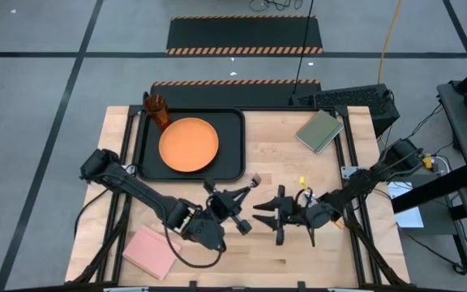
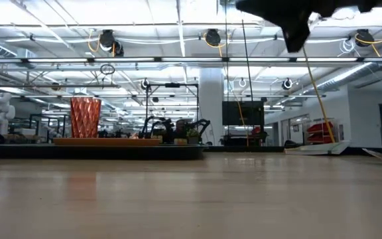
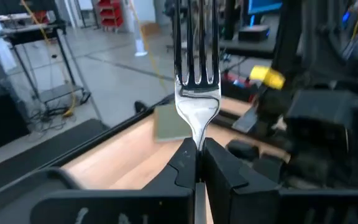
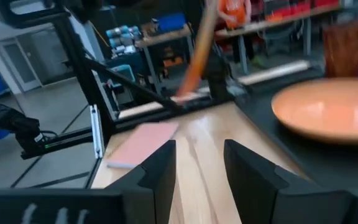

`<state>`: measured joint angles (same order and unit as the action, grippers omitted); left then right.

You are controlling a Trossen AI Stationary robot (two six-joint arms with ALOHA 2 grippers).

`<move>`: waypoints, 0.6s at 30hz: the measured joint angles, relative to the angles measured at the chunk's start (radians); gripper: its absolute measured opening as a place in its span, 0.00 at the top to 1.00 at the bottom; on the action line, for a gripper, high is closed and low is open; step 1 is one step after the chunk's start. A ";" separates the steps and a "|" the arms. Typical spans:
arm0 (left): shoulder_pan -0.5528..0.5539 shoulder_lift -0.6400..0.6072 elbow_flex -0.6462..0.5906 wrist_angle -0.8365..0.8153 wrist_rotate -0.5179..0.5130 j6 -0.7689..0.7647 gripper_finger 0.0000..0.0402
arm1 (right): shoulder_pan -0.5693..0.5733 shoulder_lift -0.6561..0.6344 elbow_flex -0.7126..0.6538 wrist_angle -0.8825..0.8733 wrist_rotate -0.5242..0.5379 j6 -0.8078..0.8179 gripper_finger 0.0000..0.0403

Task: Pick and place plate/cup/fork/spoon on tray
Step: Put the orange fork on the black tray

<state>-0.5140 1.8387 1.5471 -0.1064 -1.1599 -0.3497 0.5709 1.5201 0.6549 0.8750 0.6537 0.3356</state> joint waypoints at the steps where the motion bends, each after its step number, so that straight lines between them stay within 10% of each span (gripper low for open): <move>1: 0.002 0.011 0.000 0.044 0.000 0.026 0.97 | 0.000 0.012 0.012 0.014 0.000 -0.030 0.68; 18: 0.022 0.109 0.001 0.267 0.051 0.106 0.97 | -0.002 0.049 0.056 0.072 -0.005 -0.139 0.68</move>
<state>-0.4924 1.9473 1.5478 0.1601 -1.1086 -0.2440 0.5694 1.5688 0.7109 0.9470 0.6487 0.1963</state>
